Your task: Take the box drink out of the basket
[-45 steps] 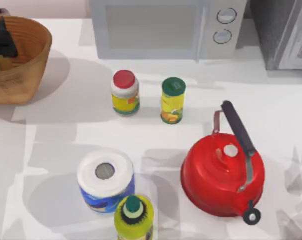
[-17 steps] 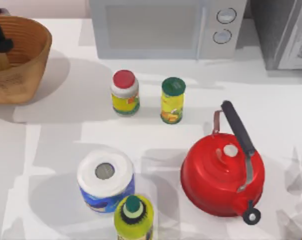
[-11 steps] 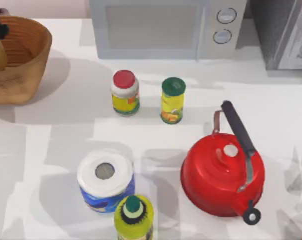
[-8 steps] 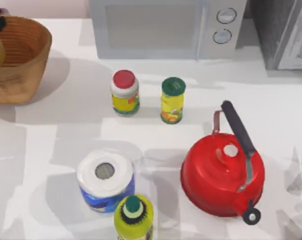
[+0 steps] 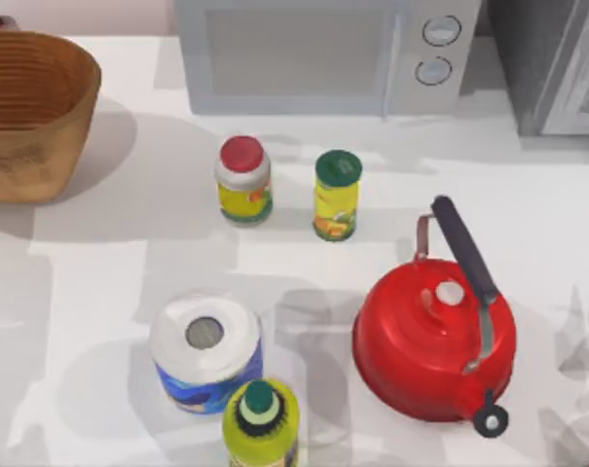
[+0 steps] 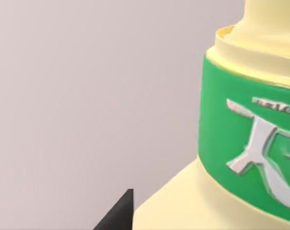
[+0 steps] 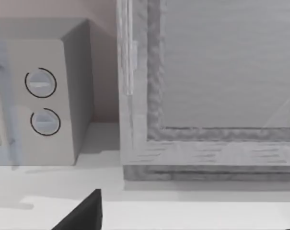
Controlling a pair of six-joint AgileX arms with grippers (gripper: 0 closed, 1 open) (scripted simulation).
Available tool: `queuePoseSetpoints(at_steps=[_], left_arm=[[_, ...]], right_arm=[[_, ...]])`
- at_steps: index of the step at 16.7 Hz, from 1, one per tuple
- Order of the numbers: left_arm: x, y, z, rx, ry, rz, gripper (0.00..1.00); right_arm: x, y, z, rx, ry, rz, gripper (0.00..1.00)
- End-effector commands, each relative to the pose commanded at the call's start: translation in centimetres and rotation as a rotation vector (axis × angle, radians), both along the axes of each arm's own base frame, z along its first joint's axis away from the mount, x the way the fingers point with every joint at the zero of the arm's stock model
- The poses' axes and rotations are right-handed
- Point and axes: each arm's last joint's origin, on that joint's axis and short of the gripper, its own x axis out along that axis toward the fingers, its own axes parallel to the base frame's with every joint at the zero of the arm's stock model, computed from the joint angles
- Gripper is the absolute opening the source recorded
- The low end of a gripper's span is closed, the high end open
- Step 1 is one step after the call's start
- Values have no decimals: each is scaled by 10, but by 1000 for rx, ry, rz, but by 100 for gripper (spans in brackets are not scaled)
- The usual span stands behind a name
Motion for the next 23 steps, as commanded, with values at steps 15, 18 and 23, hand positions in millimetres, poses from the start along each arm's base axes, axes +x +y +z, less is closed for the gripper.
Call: queuePoseSetpoints(at_steps=[15,18,23], left_arm=[[-9,-1,56,-1,1,1,0],[-11,-1,55,1,6,2,0],[-59,-14,74,2,-8,2,0]], right_arm=[[0,0,0,0,0,0,100],[0,0,0,0,0,0,100],[0,0,0,0,0,0,100]])
